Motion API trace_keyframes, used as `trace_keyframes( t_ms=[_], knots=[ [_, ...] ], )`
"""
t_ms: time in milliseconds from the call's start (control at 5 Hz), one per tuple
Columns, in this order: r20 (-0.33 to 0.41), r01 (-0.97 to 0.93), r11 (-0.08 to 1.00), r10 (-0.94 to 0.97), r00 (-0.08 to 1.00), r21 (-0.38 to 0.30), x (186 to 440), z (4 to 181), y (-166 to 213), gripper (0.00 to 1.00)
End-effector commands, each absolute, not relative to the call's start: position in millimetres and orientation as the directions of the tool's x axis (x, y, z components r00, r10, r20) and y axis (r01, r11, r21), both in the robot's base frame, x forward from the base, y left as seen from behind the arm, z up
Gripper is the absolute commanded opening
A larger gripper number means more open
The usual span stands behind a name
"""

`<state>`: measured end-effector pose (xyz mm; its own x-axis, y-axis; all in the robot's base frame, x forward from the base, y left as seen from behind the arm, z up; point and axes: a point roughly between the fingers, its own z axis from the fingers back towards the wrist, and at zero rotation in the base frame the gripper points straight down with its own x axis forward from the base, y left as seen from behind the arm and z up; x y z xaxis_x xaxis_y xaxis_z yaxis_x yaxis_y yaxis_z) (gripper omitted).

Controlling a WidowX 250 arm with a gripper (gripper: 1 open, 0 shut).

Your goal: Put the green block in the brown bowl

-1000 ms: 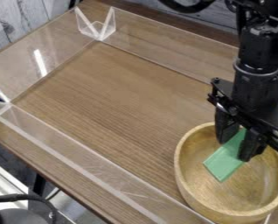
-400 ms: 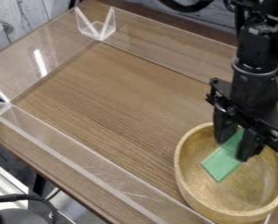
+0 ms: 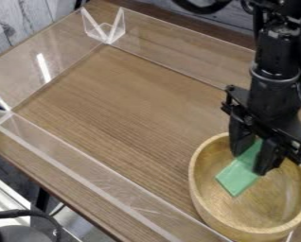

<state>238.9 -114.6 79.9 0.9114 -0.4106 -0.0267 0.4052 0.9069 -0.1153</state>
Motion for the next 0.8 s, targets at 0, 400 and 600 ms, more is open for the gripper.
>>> trace_keyframes(
  t_ms=[0, 400, 600],
  knots=[
    [0.02, 0.406, 0.907, -0.406, 0.913, -0.116, 249.0, 92.8, -115.8, 0.0],
    [0.015, 0.403, 0.908, -0.404, 0.915, -0.117, 249.7, 94.1, -114.6, 0.0],
    [0.013, 0.402, 0.908, -0.403, 0.915, -0.117, 250.1, 94.7, -113.9, 0.0]
  ],
)
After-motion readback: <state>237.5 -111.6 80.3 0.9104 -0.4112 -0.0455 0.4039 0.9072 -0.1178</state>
